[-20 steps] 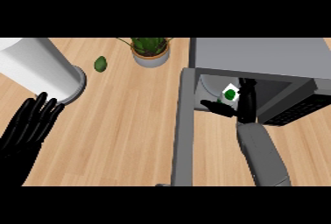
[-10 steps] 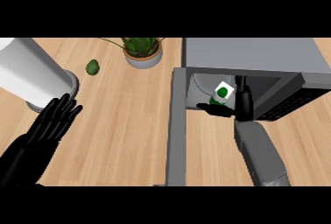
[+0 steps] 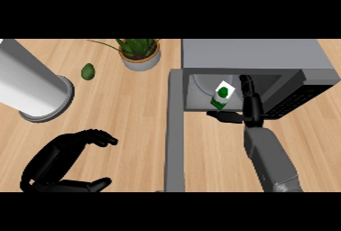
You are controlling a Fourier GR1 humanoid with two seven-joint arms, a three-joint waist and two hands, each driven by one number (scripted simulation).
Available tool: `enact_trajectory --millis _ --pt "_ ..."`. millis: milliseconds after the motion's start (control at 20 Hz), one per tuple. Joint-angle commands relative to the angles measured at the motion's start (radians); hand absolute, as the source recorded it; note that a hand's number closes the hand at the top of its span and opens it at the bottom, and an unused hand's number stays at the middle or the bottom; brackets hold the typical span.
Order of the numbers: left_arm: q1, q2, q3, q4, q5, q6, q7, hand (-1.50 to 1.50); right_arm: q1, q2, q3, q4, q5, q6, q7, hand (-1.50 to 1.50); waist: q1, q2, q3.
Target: Pick up the milk, place it into the microwave and close the microwave
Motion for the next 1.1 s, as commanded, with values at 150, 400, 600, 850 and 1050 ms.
enact_trajectory --millis 150,400,600,850,1050 --pt "-0.016 -0.034 -0.111 0.082 -0.148 0.028 -0.058 1.50 0.197 0.033 0.107 -0.291 -0.022 0.068 0.098 -1.50 -0.030 -0.010 -0.001" --pt "-0.091 -0.035 -0.202 0.209 -0.297 0.121 -0.146 1.50 0.423 0.034 0.223 -0.478 -0.070 0.071 0.098 -1.50 -0.029 -0.008 0.000" --pt "-0.164 -0.036 -0.280 0.276 -0.289 0.077 -0.060 1.50 0.530 0.002 0.228 -0.612 -0.049 0.109 0.124 -1.50 -0.033 -0.006 0.000" --pt "-0.185 -0.036 -0.390 0.483 -0.405 0.177 -0.254 1.50 0.727 0.031 0.309 -0.897 -0.033 0.089 0.200 -1.50 -0.039 -0.005 -0.001" --pt "-0.210 -0.036 -0.512 0.505 -0.295 0.215 -0.189 1.50 0.848 -0.012 0.308 -1.106 -0.080 0.138 0.274 -1.50 -0.039 -0.005 -0.001"
